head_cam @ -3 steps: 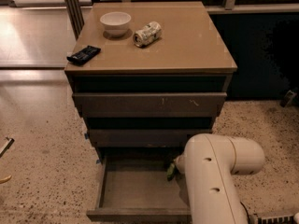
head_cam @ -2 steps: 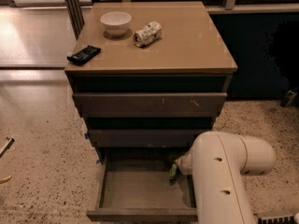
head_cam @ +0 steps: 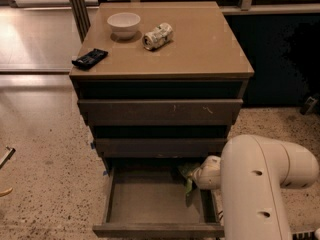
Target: Pick green rice chip bag from bottom drawer and place on counter
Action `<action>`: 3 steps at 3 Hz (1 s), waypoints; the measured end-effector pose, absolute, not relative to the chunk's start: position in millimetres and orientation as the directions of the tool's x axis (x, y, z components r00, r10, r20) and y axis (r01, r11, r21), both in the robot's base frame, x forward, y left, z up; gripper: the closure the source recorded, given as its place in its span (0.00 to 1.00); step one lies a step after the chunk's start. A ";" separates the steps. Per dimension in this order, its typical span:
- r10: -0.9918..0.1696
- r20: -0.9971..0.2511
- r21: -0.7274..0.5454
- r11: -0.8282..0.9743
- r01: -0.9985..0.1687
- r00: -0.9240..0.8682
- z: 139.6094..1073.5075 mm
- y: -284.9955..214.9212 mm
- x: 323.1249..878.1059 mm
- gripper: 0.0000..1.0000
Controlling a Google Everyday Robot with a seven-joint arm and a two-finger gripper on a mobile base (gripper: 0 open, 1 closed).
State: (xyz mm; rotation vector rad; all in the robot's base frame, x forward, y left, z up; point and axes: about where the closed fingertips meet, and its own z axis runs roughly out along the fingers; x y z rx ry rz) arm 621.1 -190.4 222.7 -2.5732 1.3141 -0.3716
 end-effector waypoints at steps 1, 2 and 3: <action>-0.775 0.128 -0.284 -0.627 -0.725 0.619 243.4 -191.7 603.2 1.00; -0.726 0.105 -0.258 -0.680 -0.686 0.680 261.9 -192.9 576.5 1.00; -0.696 0.063 -0.223 -0.709 -0.669 0.716 277.1 -188.8 542.7 1.00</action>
Offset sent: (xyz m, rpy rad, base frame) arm -0.0464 -0.0323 0.0831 -0.0085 0.1254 0.2807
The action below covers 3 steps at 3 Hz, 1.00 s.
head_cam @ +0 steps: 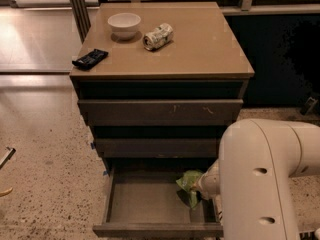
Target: Pick green rice chip bag from bottom drawer and place on counter
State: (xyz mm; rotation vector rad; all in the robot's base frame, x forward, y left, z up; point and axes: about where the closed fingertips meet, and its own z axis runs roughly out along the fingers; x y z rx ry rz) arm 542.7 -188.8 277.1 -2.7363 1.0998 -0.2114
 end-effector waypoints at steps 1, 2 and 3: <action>-0.721 0.016 -0.193 -0.682 -0.706 0.692 300.0 -196.2 528.6 1.00; -0.703 0.004 -0.179 -0.700 -0.692 0.711 333.0 -210.5 534.7 1.00; -0.636 0.008 -0.174 -0.760 -0.626 0.771 370.2 -222.2 542.6 1.00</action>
Offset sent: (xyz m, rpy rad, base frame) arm 0.0136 -0.0547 0.1072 -0.0521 0.0508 0.3618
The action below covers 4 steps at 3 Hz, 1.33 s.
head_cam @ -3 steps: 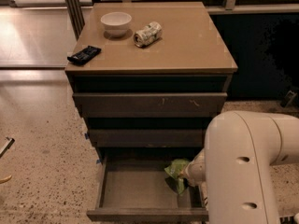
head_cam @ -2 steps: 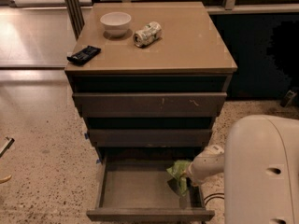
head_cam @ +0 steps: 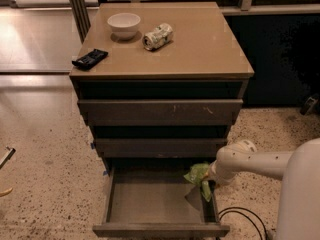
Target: Pick green rice chip bag from bottom drawer and place on counter
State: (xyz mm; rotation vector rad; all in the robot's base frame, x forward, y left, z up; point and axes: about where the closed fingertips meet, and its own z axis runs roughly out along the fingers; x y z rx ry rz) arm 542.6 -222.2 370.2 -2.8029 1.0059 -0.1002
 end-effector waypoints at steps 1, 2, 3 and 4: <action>-0.568 0.014 -0.160 -0.813 -0.559 0.823 368.3 -223.6 538.5 1.00; -0.568 0.014 -0.160 -0.813 -0.559 0.823 368.3 -223.5 538.5 1.00; -0.525 -0.024 -0.184 -0.834 -0.520 0.851 363.4 -209.2 536.6 1.00; -0.459 -0.059 -0.279 -0.845 -0.456 0.886 389.6 -198.2 517.5 1.00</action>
Offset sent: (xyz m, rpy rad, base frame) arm -0.0041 -0.0017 -0.0014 -0.0150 0.0054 0.0836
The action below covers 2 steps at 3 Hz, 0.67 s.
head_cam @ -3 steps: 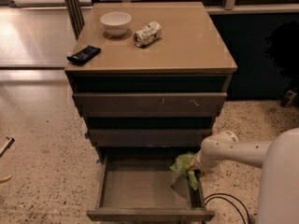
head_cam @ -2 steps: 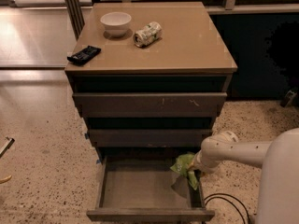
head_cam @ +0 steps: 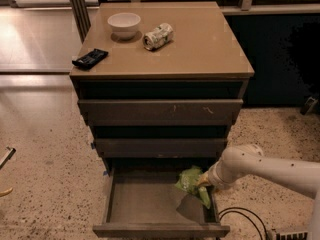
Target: Pick green rice chip bag from bottom drawer and place on counter
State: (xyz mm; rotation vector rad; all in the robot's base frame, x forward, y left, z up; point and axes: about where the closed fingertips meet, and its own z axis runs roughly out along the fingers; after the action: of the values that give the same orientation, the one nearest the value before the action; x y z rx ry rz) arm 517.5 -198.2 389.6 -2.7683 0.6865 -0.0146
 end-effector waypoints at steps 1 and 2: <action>-0.406 -0.058 -0.408 -0.824 -0.393 0.912 446.7 -190.7 496.3 1.00; -0.343 -0.031 -0.551 -0.778 -0.303 0.939 518.5 -189.0 481.5 1.00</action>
Offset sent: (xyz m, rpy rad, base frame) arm -0.1153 -0.1211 0.2259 0.3274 -0.5540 0.5679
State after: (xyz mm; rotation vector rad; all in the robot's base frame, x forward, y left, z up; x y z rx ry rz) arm 481.5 -189.0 518.5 -2.5190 0.4583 -0.0947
